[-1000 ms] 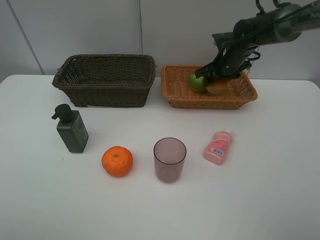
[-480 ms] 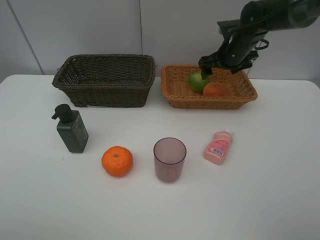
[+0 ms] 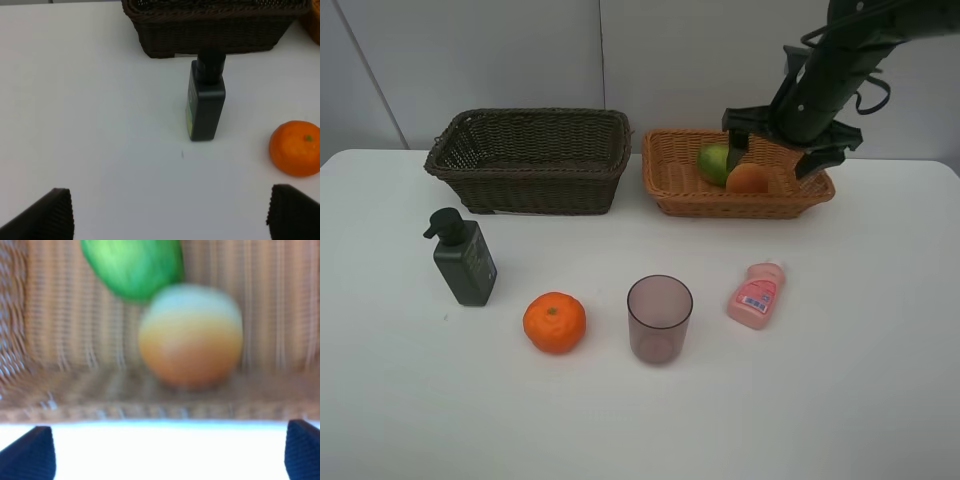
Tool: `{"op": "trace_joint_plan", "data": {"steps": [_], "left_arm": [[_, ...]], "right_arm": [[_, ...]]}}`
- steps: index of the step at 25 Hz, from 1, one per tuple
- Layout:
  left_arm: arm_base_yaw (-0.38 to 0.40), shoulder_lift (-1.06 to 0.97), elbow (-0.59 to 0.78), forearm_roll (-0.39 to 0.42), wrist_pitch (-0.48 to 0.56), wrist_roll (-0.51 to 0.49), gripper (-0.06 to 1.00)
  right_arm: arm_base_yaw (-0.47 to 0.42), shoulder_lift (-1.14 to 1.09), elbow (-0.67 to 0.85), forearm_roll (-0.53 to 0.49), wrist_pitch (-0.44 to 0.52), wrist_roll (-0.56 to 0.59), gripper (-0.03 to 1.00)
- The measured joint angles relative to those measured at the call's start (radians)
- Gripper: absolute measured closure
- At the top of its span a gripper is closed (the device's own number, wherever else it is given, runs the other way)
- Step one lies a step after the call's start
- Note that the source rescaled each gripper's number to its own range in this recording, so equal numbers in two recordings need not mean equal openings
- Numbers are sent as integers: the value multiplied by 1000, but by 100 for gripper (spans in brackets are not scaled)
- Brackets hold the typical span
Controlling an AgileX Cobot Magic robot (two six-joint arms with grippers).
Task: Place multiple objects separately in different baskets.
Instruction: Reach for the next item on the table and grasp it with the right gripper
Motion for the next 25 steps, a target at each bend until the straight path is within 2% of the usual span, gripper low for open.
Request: {"op": "trace_joint_plan", "data": {"steps": [10,17,25], "left_arm": [[0,0,0,0,0,0,-6],[0,0,0,0,0,0,-6],[0,0,0,0,0,0,-6]], "right_arm": [[51,-13,182,-5,41,117,-2],[83,-13,290,-11,-38,249,-3],[83,-2,368,-6,-123,335,-3]]}}
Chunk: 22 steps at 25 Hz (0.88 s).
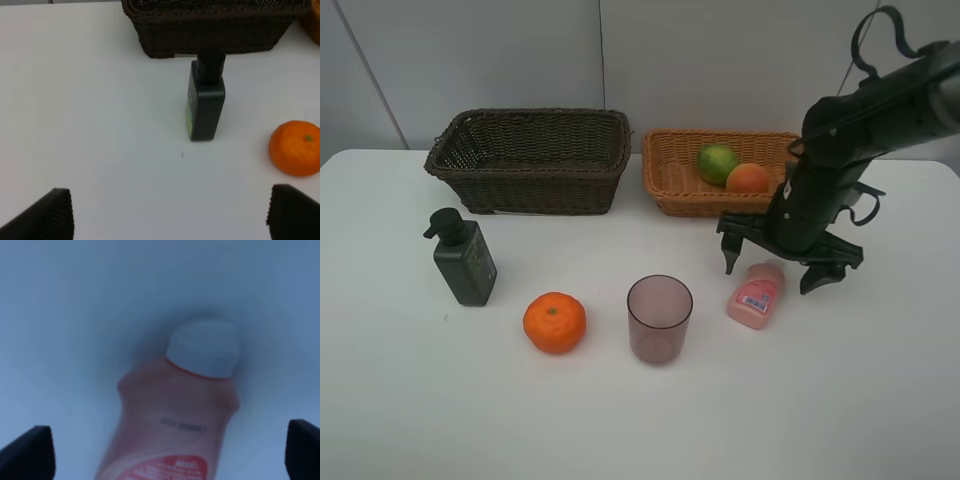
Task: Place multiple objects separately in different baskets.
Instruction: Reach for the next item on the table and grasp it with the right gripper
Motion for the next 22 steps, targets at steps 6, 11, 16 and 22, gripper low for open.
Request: {"op": "trace_joint_plan", "data": {"steps": [6,11,16,22], "left_arm": [[0,0,0,0,0,0,-6],[0,0,0,0,0,0,-6],[0,0,0,0,0,0,-6],[0,0,0,0,0,0,-6]], "right_arm": [[15,53,1,33,-19,8,-3],[39,74,3,42,-23,8,-3],[45,82,2,33,-5,8,32],[45,85,2,32,4,10,96]]}}
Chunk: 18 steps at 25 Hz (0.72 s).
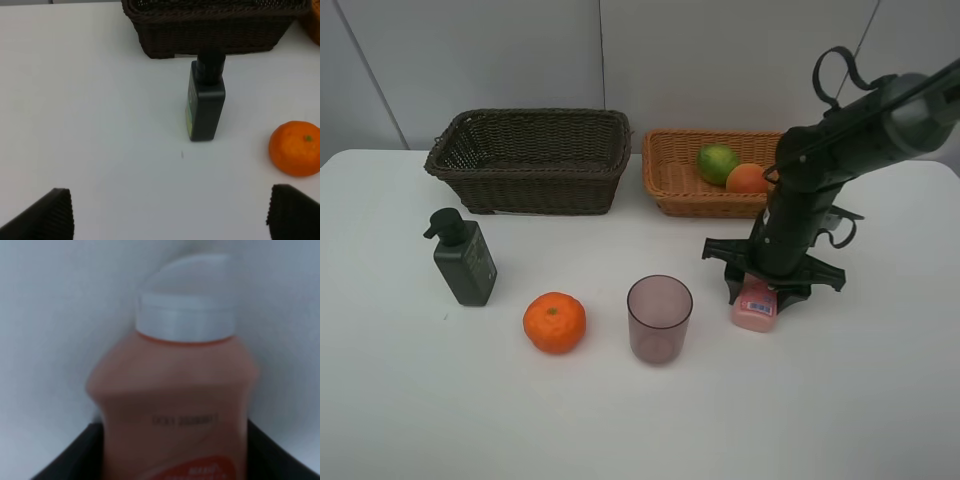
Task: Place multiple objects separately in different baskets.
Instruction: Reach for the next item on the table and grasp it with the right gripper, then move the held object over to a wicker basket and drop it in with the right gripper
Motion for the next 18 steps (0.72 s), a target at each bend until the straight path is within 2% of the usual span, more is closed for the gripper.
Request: {"op": "trace_joint_plan", "data": {"steps": [18], "left_arm": [[0,0,0,0,0,0,-6]], "right_arm": [[0,0,0,-3,0,1,96]]}}
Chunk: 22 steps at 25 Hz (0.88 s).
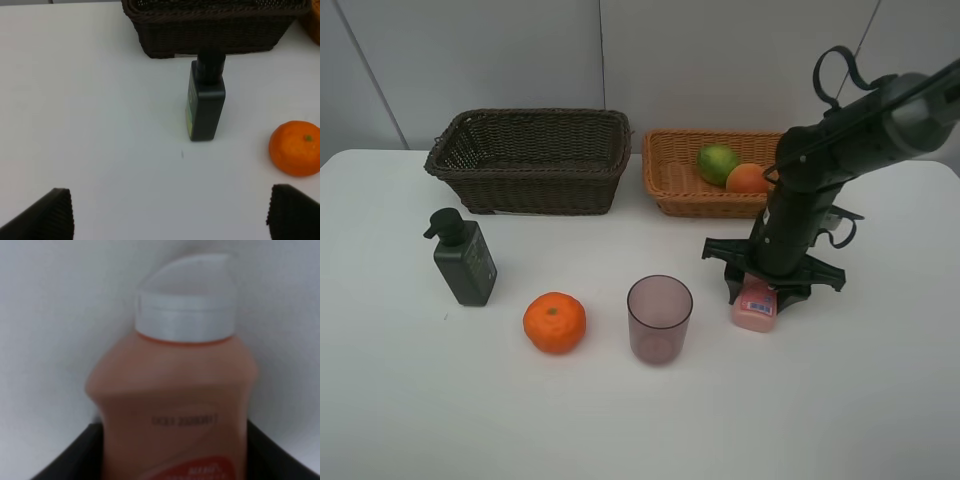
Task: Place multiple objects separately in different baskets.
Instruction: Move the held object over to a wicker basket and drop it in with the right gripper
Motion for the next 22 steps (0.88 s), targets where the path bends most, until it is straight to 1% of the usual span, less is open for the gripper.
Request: {"op": "trace_joint_plan", "data": {"steps": [2,4,6,8,13,15,18,22], "left_arm": [[0,0,0,0,0,0,-6],[0,0,0,0,0,0,-6],[0,0,0,0,0,0,-6],[0,0,0,0,0,0,-6],[0,0,0,0,0,0,-6],[0,0,0,0,0,0,-6],[0,0,0,0,0,0,-6],[0,0,0,0,0,0,-6]], "right_arm": [[2,-3,0,-11,0,0,96],[11,-14,0,-58,12,-16,96],[25,-39,-23,-113,61,-51,96],[32,-73,-73,-135,129,-111,96],[76,-120,-238,-151,303,-321,96],[103,-120,-298,-149,359,-379,96],[143,-120,-385,-149,403,-441,96],[193,-107,-507,-149,417,-500,96]]}}
